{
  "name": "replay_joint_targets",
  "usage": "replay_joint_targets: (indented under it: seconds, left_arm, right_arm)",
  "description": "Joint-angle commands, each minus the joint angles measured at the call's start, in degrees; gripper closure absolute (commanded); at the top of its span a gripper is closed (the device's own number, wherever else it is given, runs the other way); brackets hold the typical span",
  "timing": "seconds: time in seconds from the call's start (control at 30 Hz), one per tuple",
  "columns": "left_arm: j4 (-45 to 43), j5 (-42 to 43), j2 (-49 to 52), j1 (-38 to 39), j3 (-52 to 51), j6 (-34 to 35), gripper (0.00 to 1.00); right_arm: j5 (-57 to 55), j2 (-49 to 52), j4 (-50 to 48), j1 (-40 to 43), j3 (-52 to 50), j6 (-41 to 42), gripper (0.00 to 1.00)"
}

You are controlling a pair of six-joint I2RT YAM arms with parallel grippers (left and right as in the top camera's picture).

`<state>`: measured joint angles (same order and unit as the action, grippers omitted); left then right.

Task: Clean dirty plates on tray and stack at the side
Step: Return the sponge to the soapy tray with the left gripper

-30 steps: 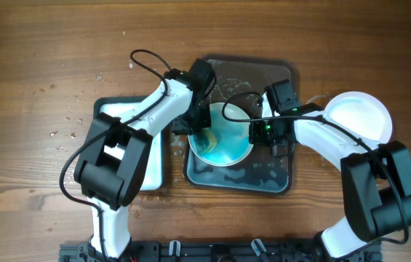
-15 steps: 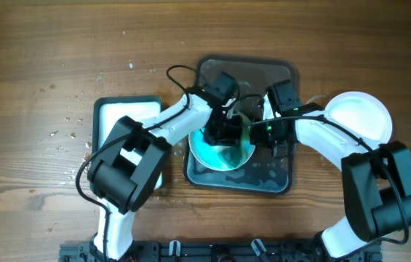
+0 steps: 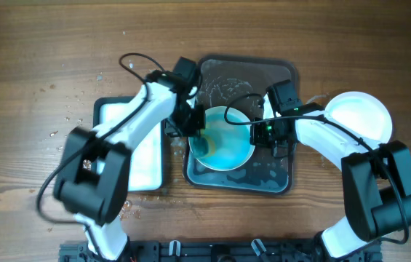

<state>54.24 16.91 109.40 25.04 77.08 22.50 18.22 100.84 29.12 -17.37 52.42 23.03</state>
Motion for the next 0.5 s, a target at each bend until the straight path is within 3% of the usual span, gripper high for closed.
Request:
replay_joint_targets:
  seconds: [0.0,0.1,0.2,0.27,0.4,0.47]
  left_arm:
    - [1.4,9.1,-9.7,-3.0,-0.1,-1.1,0.96]
    - [7.2,6.4,-15.2,-9.7,-0.1,-1.1,0.96]
    - [12.3,-10.7,-15.9,-18.8,-0.5,4.6,0.96]
    - [9.9,-19.1,-15.4,-22.5,-4.4,9.2,0.96]
    - [1.0,-18.5,-14.0,-23.3,-14.4,9.3,0.96]
    - [1.5,-18.5,-13.9,-23.6,-14.8,9.2,0.91]
  right_arm:
    - [-4.1,3.5,1.0,-0.1,-2.3,-0.3,0.96]
    - [-4.2,3.5,1.1,-0.1,-2.3,-0.4,0.96]
    - [-4.2,3.5,0.8,-0.1,-2.3,-0.5,0.96]
    - [-4.2,3.5,-0.2,-0.1,-2.3,-0.6,0.96]
    - [-4.1,3.1,0.2,-0.1,-1.5,-2.0,0.96]
    - [-6.6,1.6,7.5,-0.1,2.4,-3.0,0.96]
